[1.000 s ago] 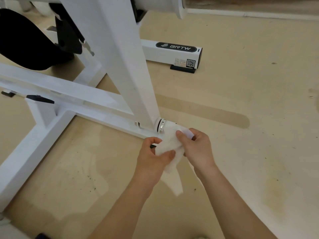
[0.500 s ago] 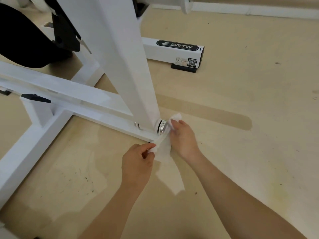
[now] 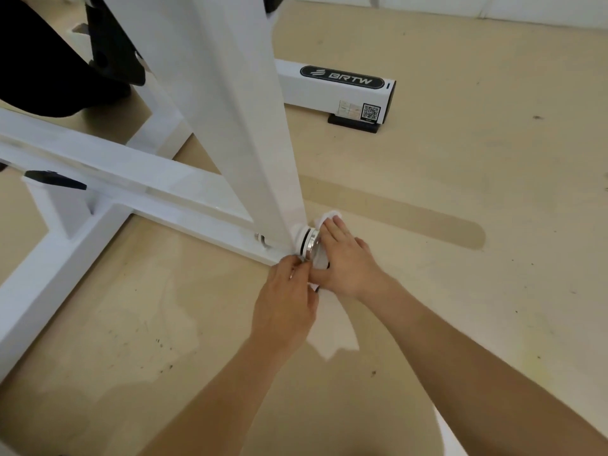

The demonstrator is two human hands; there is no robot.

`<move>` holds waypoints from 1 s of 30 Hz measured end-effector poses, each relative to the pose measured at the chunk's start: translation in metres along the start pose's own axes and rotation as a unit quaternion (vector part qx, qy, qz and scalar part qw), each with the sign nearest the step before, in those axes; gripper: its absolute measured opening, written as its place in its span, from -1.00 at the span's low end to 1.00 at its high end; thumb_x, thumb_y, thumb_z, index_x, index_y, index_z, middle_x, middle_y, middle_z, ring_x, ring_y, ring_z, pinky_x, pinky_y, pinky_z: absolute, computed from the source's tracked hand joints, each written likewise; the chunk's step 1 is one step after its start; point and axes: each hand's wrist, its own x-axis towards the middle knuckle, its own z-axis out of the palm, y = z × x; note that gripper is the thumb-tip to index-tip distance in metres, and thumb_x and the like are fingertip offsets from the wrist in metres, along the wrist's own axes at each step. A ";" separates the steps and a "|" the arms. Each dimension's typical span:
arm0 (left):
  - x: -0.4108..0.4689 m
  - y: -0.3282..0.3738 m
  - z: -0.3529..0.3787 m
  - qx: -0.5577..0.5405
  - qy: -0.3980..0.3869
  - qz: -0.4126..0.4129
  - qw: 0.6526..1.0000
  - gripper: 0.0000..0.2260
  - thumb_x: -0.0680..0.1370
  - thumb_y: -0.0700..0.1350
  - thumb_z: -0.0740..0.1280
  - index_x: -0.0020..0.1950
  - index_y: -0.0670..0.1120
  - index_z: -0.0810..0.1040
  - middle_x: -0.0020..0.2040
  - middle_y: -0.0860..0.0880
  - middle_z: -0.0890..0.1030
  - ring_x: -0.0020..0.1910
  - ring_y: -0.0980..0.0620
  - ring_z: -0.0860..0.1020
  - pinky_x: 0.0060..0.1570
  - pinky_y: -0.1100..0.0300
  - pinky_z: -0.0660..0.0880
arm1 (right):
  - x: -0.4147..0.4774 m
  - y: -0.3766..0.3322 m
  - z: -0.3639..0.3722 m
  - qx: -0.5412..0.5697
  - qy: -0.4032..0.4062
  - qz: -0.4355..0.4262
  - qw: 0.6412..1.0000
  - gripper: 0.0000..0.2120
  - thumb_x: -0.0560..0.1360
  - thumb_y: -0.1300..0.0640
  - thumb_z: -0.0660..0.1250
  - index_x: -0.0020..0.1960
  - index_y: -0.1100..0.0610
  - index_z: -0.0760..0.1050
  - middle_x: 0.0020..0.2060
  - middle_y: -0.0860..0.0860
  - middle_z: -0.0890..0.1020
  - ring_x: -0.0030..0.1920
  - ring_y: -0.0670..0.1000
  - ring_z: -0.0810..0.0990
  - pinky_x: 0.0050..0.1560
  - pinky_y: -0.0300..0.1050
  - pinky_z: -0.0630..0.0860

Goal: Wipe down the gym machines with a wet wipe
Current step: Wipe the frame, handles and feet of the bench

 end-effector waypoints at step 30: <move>-0.015 0.011 0.028 0.075 -0.021 -0.076 0.994 -0.51 0.57 -0.02 0.03 0.40 -0.22 0.42 0.39 -0.16 0.46 0.40 -0.10 0.41 0.24 -0.05 0.46 | -0.040 -0.021 0.039 -0.002 0.139 0.035 0.990 -0.52 0.61 0.11 0.06 0.52 0.12 0.21 0.52 0.00 0.24 0.56 0.08 0.04 0.48 0.07 0.19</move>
